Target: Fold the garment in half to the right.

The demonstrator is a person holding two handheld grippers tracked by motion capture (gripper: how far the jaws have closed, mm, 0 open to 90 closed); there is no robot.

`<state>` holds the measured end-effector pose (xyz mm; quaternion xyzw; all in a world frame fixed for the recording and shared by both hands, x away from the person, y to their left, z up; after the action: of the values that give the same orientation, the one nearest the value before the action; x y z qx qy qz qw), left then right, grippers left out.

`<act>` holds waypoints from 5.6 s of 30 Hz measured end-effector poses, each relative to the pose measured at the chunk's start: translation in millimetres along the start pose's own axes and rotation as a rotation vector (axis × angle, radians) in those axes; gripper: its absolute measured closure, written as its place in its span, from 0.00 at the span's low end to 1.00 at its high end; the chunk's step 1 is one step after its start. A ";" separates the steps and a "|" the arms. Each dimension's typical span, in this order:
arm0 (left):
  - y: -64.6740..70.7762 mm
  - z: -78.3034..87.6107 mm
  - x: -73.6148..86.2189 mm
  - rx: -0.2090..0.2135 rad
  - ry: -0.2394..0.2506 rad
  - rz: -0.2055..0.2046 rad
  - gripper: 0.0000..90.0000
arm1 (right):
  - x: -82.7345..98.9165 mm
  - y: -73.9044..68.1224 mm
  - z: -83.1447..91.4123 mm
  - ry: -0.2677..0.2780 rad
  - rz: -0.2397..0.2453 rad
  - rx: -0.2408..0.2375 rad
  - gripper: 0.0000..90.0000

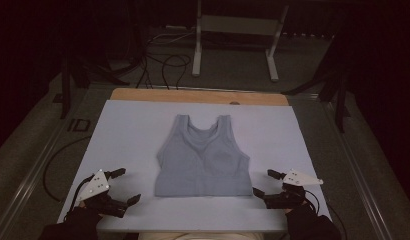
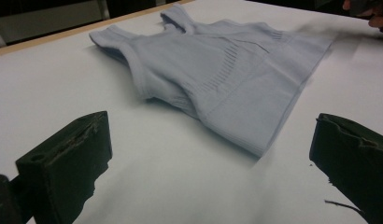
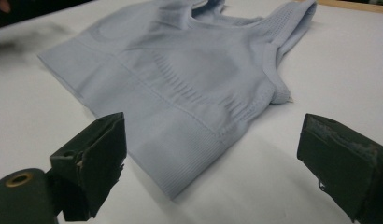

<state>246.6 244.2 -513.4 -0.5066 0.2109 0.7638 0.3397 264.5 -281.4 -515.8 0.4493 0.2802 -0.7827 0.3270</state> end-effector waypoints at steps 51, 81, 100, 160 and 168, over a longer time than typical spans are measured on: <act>2.0 0.6 -67.3 0.054 -0.058 -0.058 0.00 | -130.7 -7.1 -9.9 0.083 0.122 0.012 0.09; 19.4 -27.2 -82.0 0.144 -0.177 -0.155 0.00 | -225.0 -2.3 -145.7 0.039 0.154 -0.129 0.09; 29.1 -48.8 -62.1 0.212 -0.251 -0.200 0.00 | -217.2 9.7 -239.2 -0.098 0.115 -0.107 0.10; 26.3 -78.2 -22.8 0.175 -0.532 -0.156 0.57 | -181.5 37.8 -375.3 -0.517 0.095 0.097 0.89; 27.2 -84.3 -26.8 0.222 -0.532 -0.134 0.90 | -185.0 37.4 -370.8 -0.526 0.129 0.084 0.96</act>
<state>286.7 161.4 -523.0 -0.2612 0.1630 0.8179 0.4861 556.7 14.8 -520.0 0.2606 0.1240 -0.8610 0.4188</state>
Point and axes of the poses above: each handheld gripper's, and its own axes: z roughly backward along the jaws, x roughly out of its underside, y roughly to its right, the point moved 2 cm from there along -z, roughly forward along the jaws, and after that the axes turned 5 degrees about -x, right-handed, at the moved point
